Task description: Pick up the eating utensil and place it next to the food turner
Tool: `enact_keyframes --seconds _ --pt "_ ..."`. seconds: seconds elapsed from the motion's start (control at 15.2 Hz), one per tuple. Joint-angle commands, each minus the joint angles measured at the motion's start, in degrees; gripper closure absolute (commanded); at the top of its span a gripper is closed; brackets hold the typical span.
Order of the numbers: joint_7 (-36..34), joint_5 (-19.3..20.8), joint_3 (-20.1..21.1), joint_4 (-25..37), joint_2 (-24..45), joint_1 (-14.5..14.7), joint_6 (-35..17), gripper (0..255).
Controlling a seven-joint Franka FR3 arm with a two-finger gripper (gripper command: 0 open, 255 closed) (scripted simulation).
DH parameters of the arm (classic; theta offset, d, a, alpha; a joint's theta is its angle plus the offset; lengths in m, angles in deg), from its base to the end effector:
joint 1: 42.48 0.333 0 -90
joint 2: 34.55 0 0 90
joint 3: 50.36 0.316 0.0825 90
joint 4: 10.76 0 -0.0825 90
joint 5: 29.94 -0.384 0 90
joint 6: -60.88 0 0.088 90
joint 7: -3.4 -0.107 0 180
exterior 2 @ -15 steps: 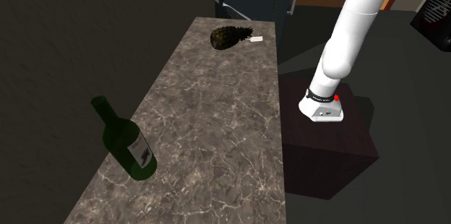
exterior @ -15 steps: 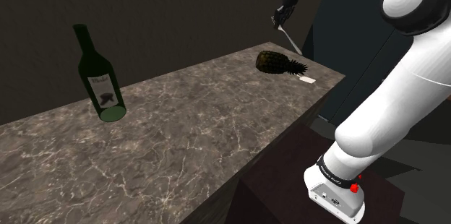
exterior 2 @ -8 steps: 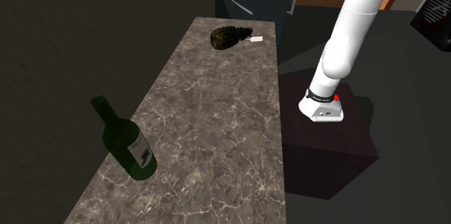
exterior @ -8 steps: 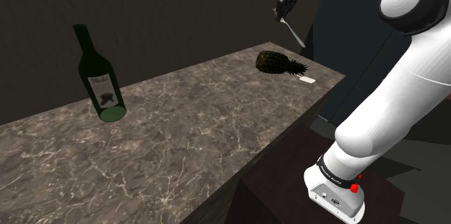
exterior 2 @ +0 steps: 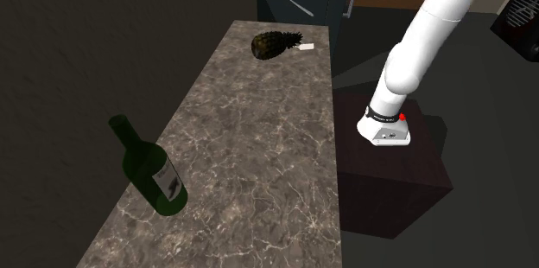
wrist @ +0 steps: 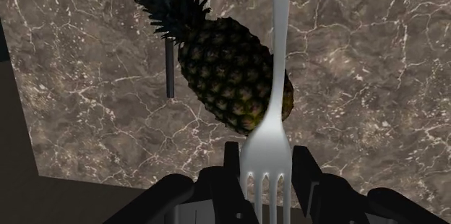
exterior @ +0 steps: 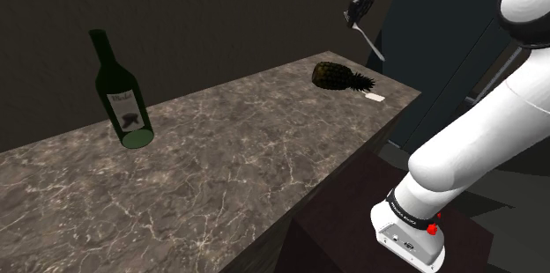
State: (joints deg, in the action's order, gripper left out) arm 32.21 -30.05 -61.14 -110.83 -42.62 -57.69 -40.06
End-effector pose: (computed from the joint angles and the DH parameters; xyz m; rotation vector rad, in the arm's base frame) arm 0.4719 -0.2376 0.6331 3.0865 0.0753 0.2310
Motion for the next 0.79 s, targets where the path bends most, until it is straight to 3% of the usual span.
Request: enact_keyframes --seconds 0.0,0.73 --pt "0.67 0.78 -0.34 -5.54 -4.48 -0.47 -1.12 255" --pt "3.03 4.96 -1.63 -28.65 -26.06 -3.76 -2.94 255"
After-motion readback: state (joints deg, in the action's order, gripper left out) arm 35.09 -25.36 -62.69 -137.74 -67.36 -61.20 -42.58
